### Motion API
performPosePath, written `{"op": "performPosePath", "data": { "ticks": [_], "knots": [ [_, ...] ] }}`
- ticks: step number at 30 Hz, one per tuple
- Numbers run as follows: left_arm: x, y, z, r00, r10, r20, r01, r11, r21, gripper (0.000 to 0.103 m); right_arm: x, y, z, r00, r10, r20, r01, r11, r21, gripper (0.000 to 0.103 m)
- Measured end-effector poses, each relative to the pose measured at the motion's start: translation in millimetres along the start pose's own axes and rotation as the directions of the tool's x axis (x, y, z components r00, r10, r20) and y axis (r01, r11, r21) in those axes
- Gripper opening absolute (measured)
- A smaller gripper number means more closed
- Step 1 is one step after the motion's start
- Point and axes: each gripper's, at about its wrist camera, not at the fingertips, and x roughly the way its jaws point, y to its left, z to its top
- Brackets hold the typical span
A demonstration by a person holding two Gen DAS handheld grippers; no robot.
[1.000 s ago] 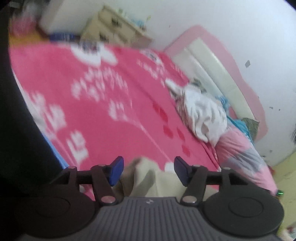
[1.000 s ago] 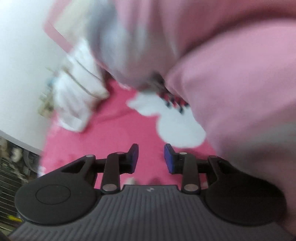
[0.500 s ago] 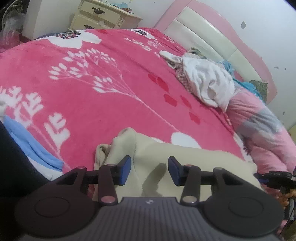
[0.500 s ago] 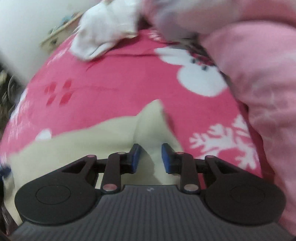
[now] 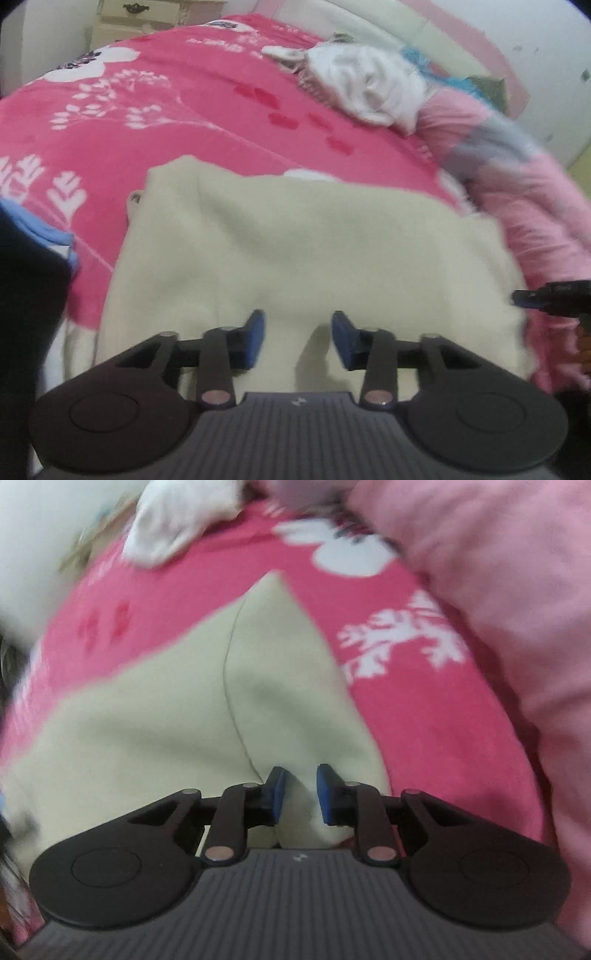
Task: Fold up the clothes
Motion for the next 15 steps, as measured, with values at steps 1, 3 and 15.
{"op": "performPosePath", "data": {
  "ticks": [1, 3, 15],
  "knots": [
    [-9, -5, -3, 1.0, -0.025, 0.009, 0.025, 0.999, 0.027, 0.051, -17, 9, -3, 1.0, 0.002, 0.03, -0.001, 0.999, -0.032, 0.02],
    [-26, -16, -9, 0.997, -0.075, 0.025, 0.073, 0.994, 0.08, 0.061, -46, 28, -13, 0.997, 0.04, 0.062, -0.035, 0.996, -0.084, 0.021],
    [-49, -14, -63, 1.0, 0.002, -0.017, -0.001, 1.0, 0.019, 0.078, -22, 81, -79, 0.989, 0.134, -0.061, -0.145, 0.957, -0.252, 0.022]
  ]
}}
